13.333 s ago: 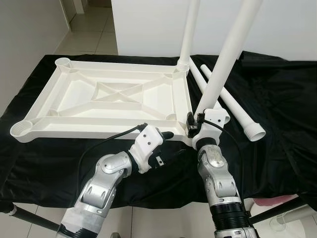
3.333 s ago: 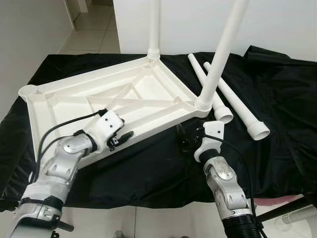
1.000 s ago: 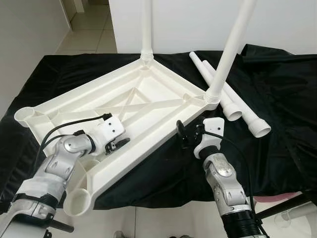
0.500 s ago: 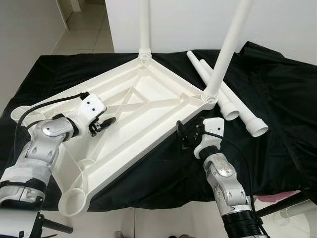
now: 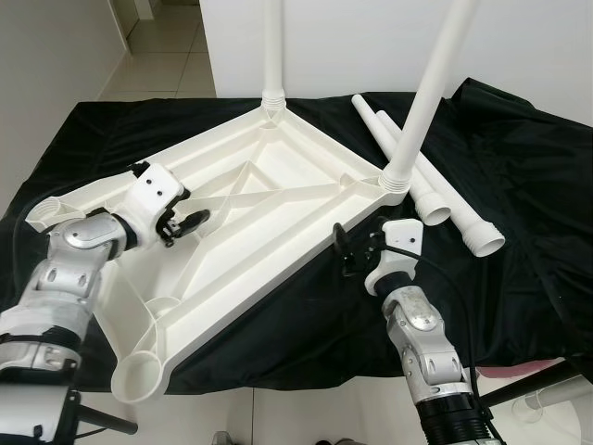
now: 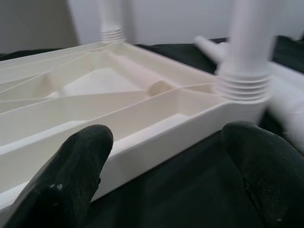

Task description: Building children table

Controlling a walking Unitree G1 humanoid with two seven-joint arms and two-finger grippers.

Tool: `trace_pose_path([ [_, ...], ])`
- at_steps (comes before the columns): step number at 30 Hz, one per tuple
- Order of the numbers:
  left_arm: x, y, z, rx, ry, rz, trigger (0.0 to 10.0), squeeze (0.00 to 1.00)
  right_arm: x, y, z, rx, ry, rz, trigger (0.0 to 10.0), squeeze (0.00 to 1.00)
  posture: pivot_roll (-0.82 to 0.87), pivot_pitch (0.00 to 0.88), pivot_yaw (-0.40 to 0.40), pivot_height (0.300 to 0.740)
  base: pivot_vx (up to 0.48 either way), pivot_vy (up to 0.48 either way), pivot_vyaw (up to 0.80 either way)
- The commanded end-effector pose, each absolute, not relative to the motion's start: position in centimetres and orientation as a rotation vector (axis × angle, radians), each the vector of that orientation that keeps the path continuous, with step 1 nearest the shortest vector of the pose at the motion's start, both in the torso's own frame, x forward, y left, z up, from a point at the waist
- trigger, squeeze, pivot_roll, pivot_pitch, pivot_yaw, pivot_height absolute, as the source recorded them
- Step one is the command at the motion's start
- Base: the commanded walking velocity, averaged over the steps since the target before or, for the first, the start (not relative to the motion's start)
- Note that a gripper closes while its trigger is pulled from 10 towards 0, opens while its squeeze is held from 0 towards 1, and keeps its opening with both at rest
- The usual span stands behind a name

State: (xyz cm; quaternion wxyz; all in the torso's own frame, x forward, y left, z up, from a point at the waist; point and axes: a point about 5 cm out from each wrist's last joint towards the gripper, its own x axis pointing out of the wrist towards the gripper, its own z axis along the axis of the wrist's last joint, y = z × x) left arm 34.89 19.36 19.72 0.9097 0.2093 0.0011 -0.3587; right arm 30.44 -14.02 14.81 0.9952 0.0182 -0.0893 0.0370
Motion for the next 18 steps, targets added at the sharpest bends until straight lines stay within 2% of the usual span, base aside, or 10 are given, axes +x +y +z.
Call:
trace_pose_path([
  [1,34.6,18.6,19.5,0.391,-0.004,-0.758,10.0,0.0,30.6,-15.2,14.8,0.04,-0.187,-0.007,10.0,0.0,-0.06,0.103,0.014,0.74,0.0,0.0,0.0],
  [6,34.6,16.9,19.3,0.337,-0.04,-0.768,10.0,0.0,30.7,-17.2,14.7,0.073,-0.197,-0.133,10.0,0.0,-0.07,0.105,0.01,0.74,0.0,0.0,0.0],
  [10,34.5,14.5,19.1,0.265,-0.08,-0.776,10.0,0.0,30.4,-18.7,14.2,0.126,-0.191,-0.222,10.0,0.0,-0.07,0.107,0.007,0.74,0.0,0.0,0.0],
  [15,34.4,12.0,19.3,0.212,-0.116,-0.781,10.0,0.0,30.3,-19.6,13.7,0.168,-0.178,-0.242,10.0,0.0,-0.07,0.107,0.006,0.74,0.0,0.0,0.0],
  [17,34.4,12.0,19.3,0.212,-0.116,-0.781,10.0,0.0,30.3,-19.6,13.7,0.168,-0.178,-0.242,10.0,0.0,-0.07,0.107,0.006,0.74,0.0,0.0,0.0],
  [18,34.7,9.9,19.4,0.167,-0.138,-0.754,10.0,0.0,30.7,-20.2,14.0,0.239,-0.192,-0.202,10.0,0.0,-0.08,0.115,0.007,0.74,0.0,0.0,0.0],
])
